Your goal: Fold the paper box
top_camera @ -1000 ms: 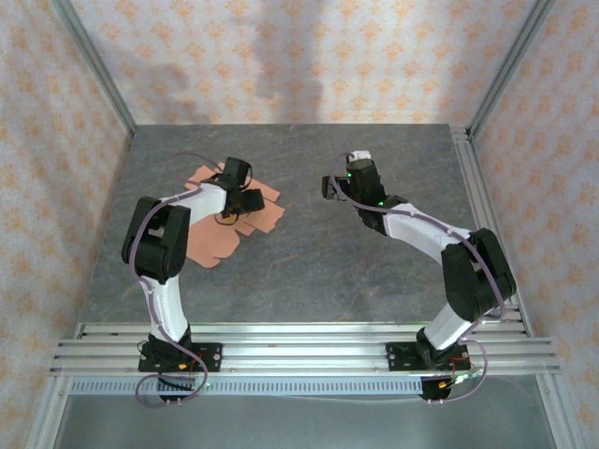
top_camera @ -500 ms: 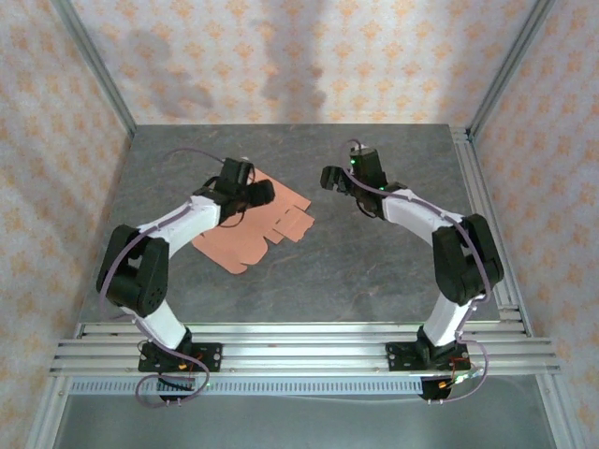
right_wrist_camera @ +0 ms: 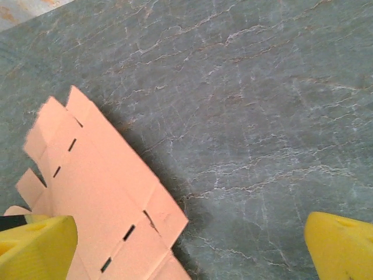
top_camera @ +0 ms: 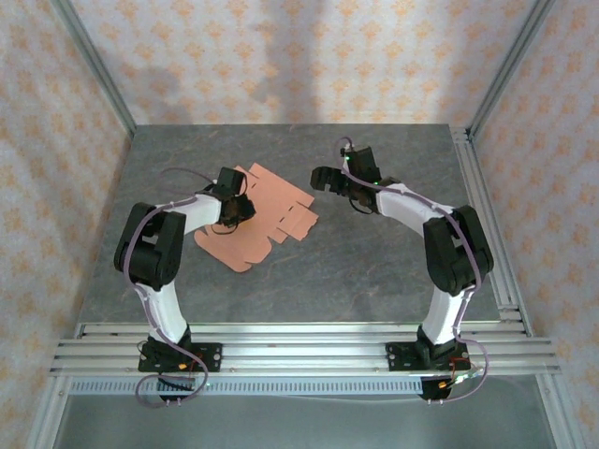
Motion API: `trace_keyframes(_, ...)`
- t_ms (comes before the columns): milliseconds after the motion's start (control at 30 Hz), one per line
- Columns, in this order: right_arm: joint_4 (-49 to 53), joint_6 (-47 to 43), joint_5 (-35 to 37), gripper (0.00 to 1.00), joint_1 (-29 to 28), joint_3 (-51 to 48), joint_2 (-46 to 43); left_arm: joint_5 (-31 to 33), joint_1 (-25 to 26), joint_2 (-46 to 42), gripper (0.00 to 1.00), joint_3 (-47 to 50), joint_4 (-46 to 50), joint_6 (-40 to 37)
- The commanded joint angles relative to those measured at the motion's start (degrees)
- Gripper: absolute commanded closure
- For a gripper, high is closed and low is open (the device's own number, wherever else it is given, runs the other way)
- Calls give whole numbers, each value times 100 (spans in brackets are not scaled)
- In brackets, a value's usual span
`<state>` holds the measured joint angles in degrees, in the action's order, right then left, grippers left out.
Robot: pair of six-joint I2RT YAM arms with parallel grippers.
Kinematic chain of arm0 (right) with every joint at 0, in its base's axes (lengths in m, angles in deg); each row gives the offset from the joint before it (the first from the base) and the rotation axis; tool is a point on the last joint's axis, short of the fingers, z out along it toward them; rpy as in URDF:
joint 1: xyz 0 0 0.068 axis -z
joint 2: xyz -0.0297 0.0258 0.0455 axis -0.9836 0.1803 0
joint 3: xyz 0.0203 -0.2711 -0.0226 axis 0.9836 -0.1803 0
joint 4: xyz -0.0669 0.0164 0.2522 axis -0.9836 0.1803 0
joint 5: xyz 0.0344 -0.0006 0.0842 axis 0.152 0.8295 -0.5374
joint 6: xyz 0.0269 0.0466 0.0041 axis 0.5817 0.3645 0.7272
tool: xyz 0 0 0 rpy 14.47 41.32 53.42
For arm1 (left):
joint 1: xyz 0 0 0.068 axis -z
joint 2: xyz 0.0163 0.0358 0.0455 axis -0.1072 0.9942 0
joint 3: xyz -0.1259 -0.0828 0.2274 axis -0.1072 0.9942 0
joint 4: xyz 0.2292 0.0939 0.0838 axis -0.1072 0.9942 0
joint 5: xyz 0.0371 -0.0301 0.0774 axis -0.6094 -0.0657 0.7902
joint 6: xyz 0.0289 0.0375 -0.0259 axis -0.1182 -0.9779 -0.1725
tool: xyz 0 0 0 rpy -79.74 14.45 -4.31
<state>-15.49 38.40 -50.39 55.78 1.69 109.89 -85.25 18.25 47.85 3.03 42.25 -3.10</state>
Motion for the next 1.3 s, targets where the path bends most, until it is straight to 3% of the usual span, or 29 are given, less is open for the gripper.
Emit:
trace_keyframes(0, 124, 124, -287, 1, -68, 386, 262, -62, 37, 365, 88, 56, 690, -373)
trace_keyframes(333, 1125, -570, -1559, 2, -105, 1867, 1468, -557, 32, -43, 91, 589, 812, -1465)
trace_keyframes(600, 1801, -777, -2487, 33, -47, 3298, 2650, -790, 21, 18, 90, 578, 655, -1652)
trace_keyframes(900, 2919, -1134, -2800, 37, -50, 4573, 3625, -939, 25, 144, 89, 471, 601, -1635)
trace_keyframes(1033, 2964, -1143, -2925, 49, -42, 4820, 3830, -948, 16, 174, 89, 403, 669, -1648)
trace_keyframes(1267, 3159, -1356, -3060, 84, -33, 4967, 3910, -1037, 21, 173, 88, 387, 672, -1608)
